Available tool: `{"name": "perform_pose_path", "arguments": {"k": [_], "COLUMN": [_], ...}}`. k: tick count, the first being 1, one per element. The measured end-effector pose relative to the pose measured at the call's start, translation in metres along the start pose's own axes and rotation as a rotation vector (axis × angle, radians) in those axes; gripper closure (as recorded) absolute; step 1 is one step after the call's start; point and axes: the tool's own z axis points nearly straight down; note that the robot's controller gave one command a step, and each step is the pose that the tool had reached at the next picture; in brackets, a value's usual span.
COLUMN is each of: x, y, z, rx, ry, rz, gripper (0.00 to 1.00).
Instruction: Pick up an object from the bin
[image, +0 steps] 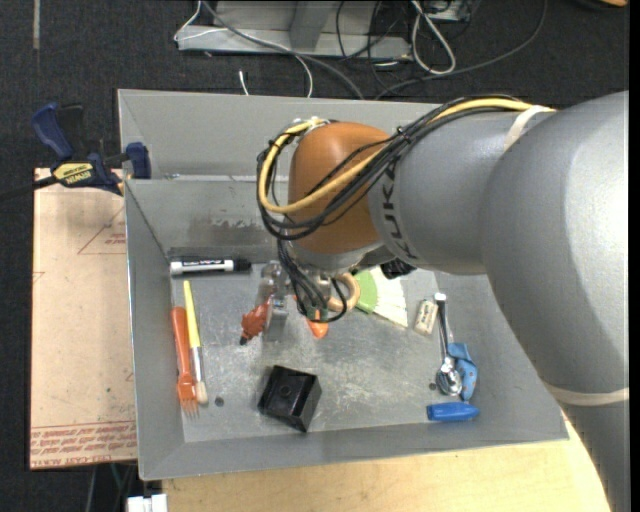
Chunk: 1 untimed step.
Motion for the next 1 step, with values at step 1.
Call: {"name": "perform_pose_path", "arguments": {"k": [1], "x": [-0.0016], "y": [0.0008], "z": [-0.0421], "rx": [-0.002], "ry": [-0.006], "rz": [0.0], "gripper": [1.0]}}
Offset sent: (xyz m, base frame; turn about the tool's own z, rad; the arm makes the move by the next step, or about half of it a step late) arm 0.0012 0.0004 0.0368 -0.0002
